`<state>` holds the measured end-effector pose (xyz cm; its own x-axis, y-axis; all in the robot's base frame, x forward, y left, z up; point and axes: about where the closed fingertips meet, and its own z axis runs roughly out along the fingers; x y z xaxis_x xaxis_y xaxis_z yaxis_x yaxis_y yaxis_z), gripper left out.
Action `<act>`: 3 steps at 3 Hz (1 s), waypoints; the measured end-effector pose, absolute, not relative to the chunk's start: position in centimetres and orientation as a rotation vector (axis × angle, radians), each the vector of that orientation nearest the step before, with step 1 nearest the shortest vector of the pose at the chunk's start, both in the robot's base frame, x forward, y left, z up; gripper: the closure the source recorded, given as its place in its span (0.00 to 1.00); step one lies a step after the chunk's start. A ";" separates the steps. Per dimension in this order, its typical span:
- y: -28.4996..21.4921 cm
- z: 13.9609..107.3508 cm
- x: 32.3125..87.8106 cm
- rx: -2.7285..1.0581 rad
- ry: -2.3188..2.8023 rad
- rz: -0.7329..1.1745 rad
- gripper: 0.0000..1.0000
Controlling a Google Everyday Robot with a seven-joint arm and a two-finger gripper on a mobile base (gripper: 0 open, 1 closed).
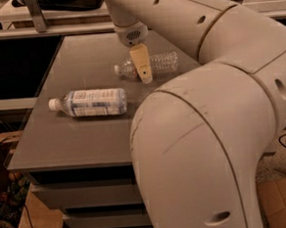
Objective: Knock water bottle over
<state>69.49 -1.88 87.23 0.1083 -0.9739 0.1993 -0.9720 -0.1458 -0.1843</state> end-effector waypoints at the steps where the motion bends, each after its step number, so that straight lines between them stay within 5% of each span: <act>1: -1.9 87.3 69.5 -2.333 2.047 -0.430 0.00; 3: -1.7 89.5 69.5 -2.318 2.005 -0.438 0.00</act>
Offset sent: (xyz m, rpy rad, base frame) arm -0.0065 -0.0033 0.0350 0.0008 -0.0126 0.0116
